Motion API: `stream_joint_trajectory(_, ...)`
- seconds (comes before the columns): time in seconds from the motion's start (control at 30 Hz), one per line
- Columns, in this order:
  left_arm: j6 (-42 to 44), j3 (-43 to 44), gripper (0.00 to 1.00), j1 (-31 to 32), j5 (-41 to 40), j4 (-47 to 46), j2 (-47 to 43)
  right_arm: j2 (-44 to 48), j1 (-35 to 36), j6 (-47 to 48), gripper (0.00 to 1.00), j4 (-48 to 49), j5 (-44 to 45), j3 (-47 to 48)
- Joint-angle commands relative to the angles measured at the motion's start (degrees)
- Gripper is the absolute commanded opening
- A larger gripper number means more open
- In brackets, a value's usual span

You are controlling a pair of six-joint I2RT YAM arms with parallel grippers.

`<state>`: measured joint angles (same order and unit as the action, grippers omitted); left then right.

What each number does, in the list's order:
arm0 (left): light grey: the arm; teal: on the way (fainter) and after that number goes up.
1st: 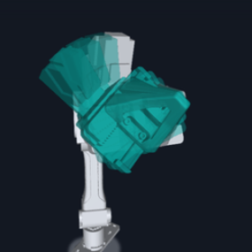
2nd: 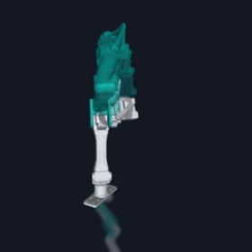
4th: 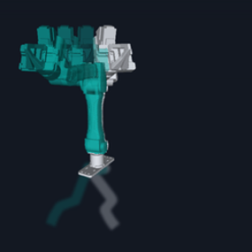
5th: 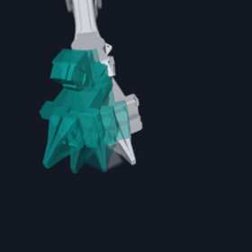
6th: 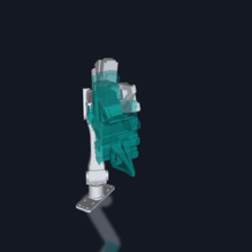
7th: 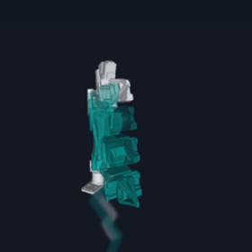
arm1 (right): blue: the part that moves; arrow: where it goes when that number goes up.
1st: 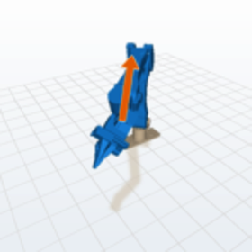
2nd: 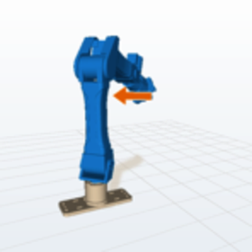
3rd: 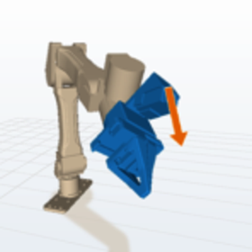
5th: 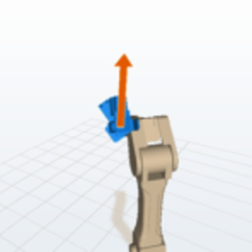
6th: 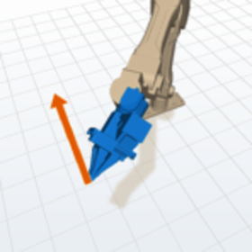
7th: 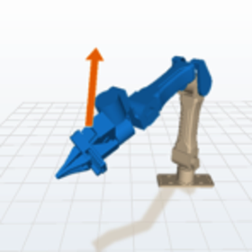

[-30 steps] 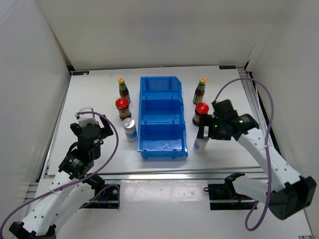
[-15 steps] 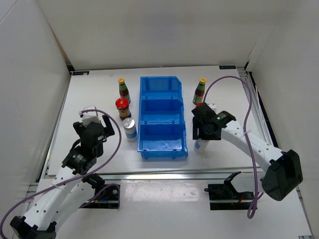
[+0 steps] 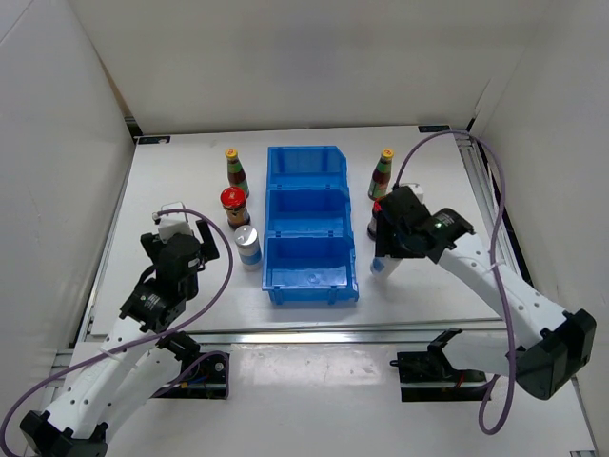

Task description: Organize the condiment bottles

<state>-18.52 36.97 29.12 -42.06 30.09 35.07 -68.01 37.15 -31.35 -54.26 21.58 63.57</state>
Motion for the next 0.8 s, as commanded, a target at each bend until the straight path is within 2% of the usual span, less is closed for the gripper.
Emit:
stream_joint_trajectory(0.0, -0.5, -0.1, 1.0, 0.3, -1.1, 0.2, -0.2, 3.1, 0.2, 3.0, 0.02, -0.1, -1.2, 9.2)
stream_joint_trajectory(0.13, -0.5, -0.1, 1.0, 0.3, -1.1, 0.2, -0.2, 1.0, 2.9, 5.3, 0.01, -0.1, -6.5, 16.2)
stream_joint_trajectory(0.33, -0.5, -0.1, 1.0, 0.3, -1.6, 0.2, -0.2, -6.6, 12.3, 5.3, 0.01, 0.5, -2.2, 21.1)
stream_joint_trajectory(0.57, -0.5, -0.1, 1.0, 0.3, -1.6, 0.2, -0.2, -15.2, 12.9, 3.4, 0.01, 3.8, -4.2, 16.6)
stream_joint_trajectory(0.67, -0.5, -0.1, 1.0, 0.3, -2.1, 0.2, -0.2, -15.8, 12.9, 2.7, 0.01, 7.0, -5.8, 14.0)
stream_joint_trajectory(0.77, -0.5, -0.1, 1.0, 0.3, -2.1, 0.2, 0.4, -17.3, 12.9, 2.7, 0.09, 8.8, -6.8, 12.1)
